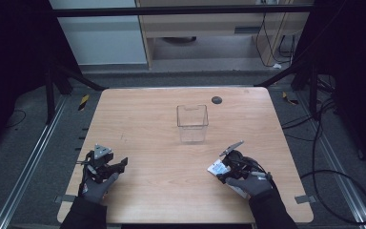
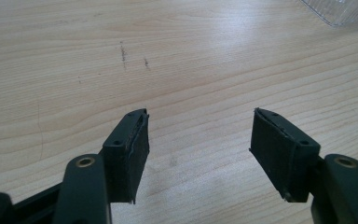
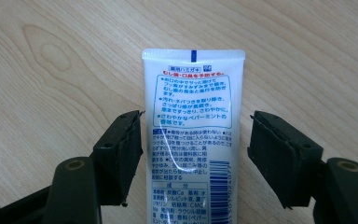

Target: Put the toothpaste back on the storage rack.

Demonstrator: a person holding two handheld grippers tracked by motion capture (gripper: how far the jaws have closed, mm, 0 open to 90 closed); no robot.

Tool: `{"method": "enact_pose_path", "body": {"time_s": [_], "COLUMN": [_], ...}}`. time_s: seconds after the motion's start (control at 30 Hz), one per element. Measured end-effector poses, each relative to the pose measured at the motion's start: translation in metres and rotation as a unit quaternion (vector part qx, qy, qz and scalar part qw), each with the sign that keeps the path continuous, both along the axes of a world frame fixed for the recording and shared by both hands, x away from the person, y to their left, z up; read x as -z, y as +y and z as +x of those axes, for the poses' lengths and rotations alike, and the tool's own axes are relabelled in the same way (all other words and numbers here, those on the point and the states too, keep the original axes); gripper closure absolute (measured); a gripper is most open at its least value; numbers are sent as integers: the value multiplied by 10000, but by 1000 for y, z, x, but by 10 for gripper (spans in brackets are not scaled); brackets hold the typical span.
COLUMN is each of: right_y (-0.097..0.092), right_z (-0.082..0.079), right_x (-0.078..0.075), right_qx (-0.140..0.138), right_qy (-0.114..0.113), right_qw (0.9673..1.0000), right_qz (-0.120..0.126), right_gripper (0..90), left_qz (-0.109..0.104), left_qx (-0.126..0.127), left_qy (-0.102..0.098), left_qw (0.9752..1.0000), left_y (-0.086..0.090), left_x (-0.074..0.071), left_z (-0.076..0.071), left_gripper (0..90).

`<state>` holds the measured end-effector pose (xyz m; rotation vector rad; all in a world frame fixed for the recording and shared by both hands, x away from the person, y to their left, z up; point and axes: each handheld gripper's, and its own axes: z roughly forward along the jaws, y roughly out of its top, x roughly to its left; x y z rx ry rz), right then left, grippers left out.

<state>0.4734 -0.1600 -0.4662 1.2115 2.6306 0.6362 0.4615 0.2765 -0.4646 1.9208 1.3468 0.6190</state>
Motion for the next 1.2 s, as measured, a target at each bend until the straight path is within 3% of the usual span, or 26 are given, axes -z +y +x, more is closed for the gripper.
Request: {"method": "enact_pose_path", "body": {"time_s": [0.23, 0.83, 1.03, 1.2], "right_y": [1, 5, 5, 2], "right_z": [1, 1, 1, 0], "right_x": [6, 11, 9, 3], "right_qx": [11, -37, -2, 55], "right_qy": [102, 103, 128, 156], "right_qw": [9999, 9997, 9996, 9997], "right_qz": [-43, -198, -241, -151], "right_gripper": [351, 388, 450, 584], "left_qz": [26, 31, 29, 28], "left_qx": [22, 31, 34, 29], "left_qy": [20, 32, 30, 36], "left_qw": [10000, 10000, 10000, 10000], "left_y": [0, -1, -1, 0], "left_x": [0, 0, 0, 1], "left_z": [0, 0, 0, 0], "left_gripper": [361, 361, 361, 361]}}
